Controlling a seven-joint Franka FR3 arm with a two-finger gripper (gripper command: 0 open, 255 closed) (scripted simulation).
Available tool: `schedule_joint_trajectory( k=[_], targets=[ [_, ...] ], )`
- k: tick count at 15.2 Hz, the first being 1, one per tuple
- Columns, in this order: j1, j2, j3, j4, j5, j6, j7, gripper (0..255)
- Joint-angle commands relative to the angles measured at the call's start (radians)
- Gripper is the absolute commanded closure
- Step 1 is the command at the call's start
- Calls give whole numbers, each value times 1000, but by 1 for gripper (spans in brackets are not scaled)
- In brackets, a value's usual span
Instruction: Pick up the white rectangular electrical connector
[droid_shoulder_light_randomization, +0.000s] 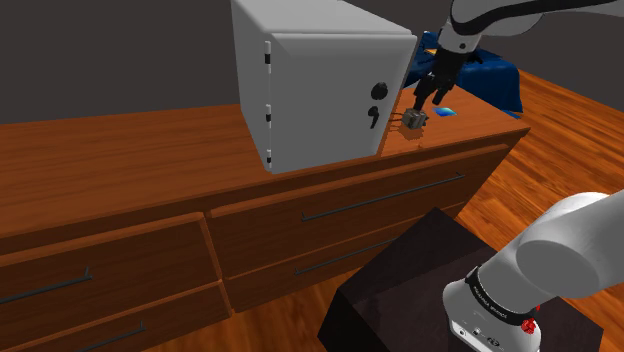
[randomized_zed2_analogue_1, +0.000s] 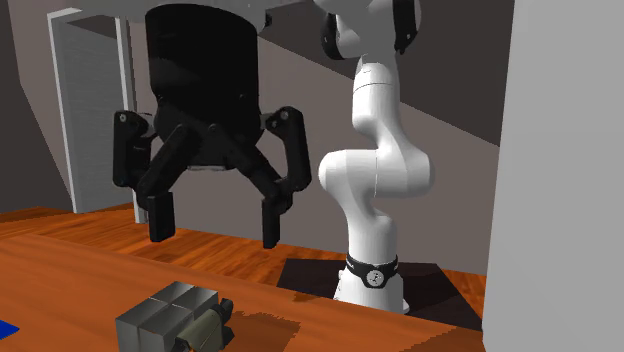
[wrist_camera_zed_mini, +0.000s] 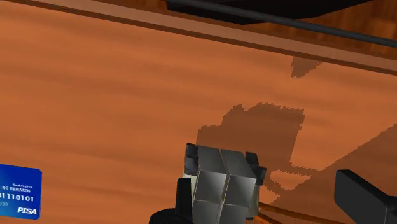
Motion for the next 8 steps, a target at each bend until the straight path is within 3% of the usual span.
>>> schedule_joint_trajectory(
  k=[1,8],
  targets=[
    [-5,56,-30,22,19,30,-32,0],
    [-6,84,-39,-48,23,127,-39,0]
  ],
)
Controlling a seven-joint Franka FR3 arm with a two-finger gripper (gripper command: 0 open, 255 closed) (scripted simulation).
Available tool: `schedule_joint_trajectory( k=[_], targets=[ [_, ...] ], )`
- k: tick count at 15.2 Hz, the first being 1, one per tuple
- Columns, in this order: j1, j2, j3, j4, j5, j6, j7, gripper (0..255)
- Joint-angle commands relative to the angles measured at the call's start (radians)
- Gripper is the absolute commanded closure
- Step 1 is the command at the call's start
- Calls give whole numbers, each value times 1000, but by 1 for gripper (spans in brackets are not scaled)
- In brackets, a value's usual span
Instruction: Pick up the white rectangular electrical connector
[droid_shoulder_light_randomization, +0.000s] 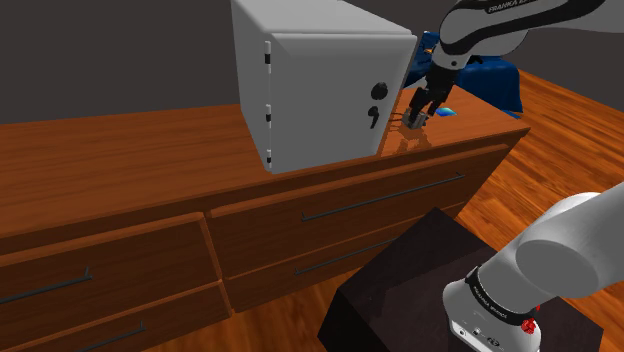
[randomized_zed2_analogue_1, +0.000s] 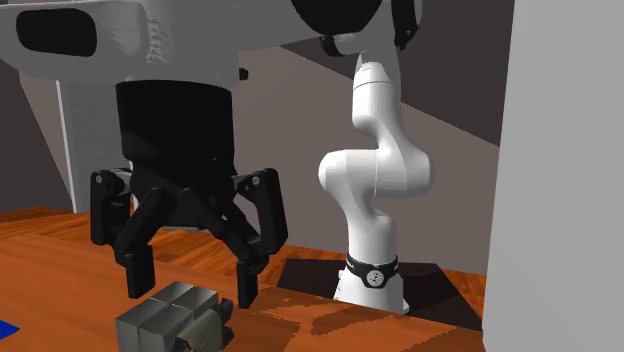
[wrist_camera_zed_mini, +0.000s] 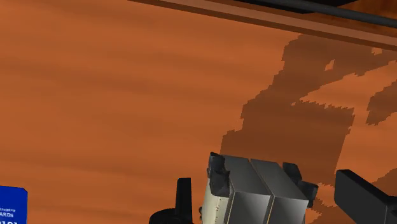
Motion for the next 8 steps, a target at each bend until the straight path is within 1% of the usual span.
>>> schedule_joint_trajectory(
  k=[1,2,3,8],
  targets=[
    [0,9,-2,-13,2,22,-2,0],
    [0,9,-2,-13,2,22,-2,0],
    [0,7,-2,-15,1,22,-1,255],
    [0,6,-2,-15,1,21,-1,255]
  ],
)
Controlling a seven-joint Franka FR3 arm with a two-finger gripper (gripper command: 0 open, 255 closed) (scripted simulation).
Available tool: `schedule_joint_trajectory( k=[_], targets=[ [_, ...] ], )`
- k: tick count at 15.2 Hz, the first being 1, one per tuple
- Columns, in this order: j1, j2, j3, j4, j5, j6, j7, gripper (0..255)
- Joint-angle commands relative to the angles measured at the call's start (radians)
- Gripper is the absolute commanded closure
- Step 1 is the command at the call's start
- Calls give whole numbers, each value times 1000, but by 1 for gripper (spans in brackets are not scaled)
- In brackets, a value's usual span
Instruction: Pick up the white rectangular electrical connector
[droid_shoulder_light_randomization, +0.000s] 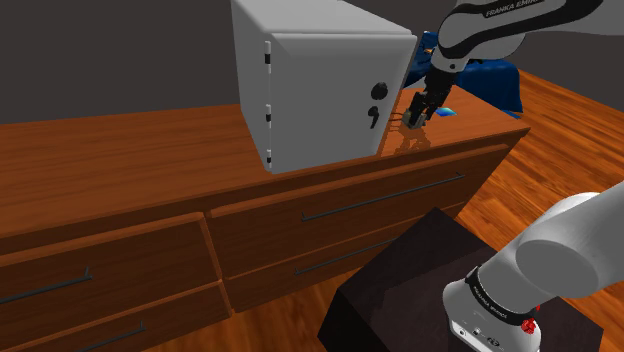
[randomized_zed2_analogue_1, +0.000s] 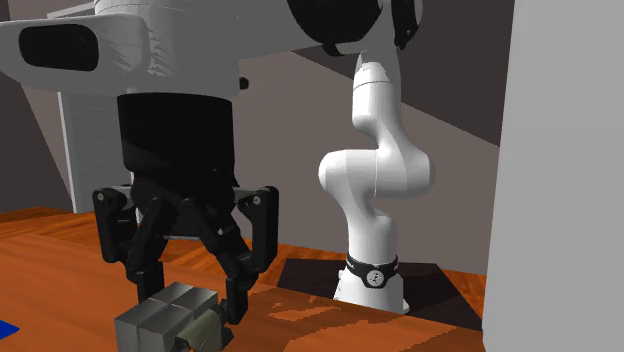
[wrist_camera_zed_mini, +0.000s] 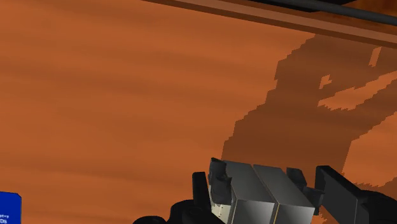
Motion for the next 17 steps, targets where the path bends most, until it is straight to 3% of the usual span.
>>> schedule_joint_trajectory(
  k=[1,4,17],
  targets=[
    [0,1,0,0,0,0,0,255],
    [1,3,0,1,1,0,0,255],
    [2,-42,15,137,-5,-179,10,255]
  ],
)
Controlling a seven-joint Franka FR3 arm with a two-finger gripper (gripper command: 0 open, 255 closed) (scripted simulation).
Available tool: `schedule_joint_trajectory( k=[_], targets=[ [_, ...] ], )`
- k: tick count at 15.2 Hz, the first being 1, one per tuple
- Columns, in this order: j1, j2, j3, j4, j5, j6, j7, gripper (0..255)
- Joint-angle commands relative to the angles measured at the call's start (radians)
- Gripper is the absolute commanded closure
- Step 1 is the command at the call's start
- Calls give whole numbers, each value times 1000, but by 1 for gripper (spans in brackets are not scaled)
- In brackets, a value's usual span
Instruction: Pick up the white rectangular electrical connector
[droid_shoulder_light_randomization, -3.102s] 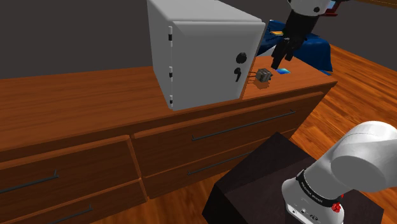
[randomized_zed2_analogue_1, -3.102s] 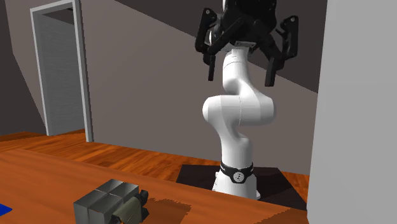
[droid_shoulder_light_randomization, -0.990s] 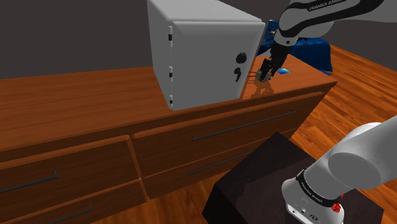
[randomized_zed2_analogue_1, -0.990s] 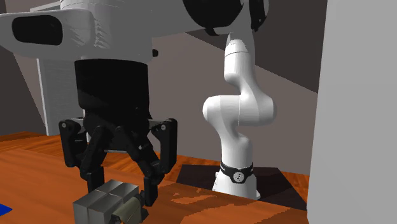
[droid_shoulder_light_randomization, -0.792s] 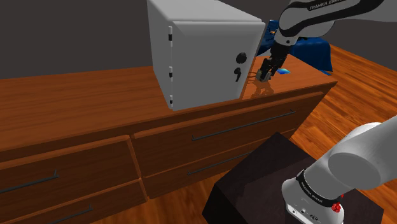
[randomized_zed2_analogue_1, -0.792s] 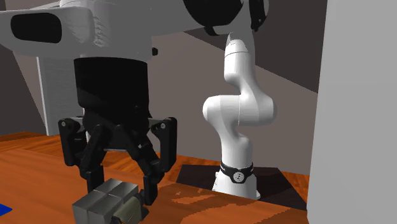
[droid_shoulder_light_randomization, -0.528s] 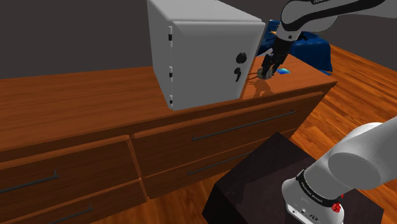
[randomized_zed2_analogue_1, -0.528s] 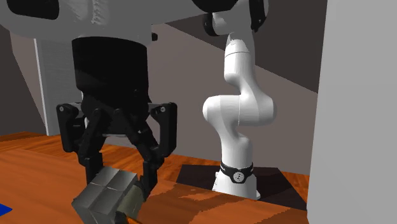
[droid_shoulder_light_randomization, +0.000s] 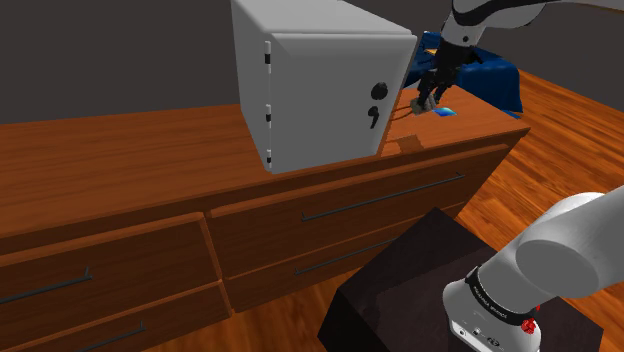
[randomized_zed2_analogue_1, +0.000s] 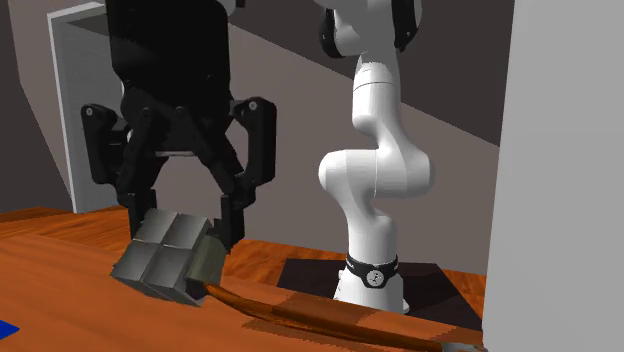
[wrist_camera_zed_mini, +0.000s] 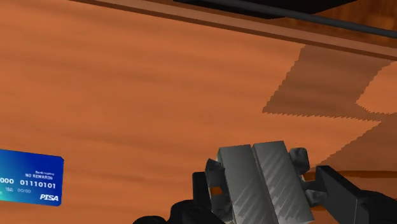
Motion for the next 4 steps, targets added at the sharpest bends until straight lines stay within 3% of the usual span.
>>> schedule_joint_trajectory(
  k=[1,4],
  targets=[
    [1,-4,2,22,0,-25,2,255],
    [1,-5,4,35,0,-41,2,255]
  ],
)
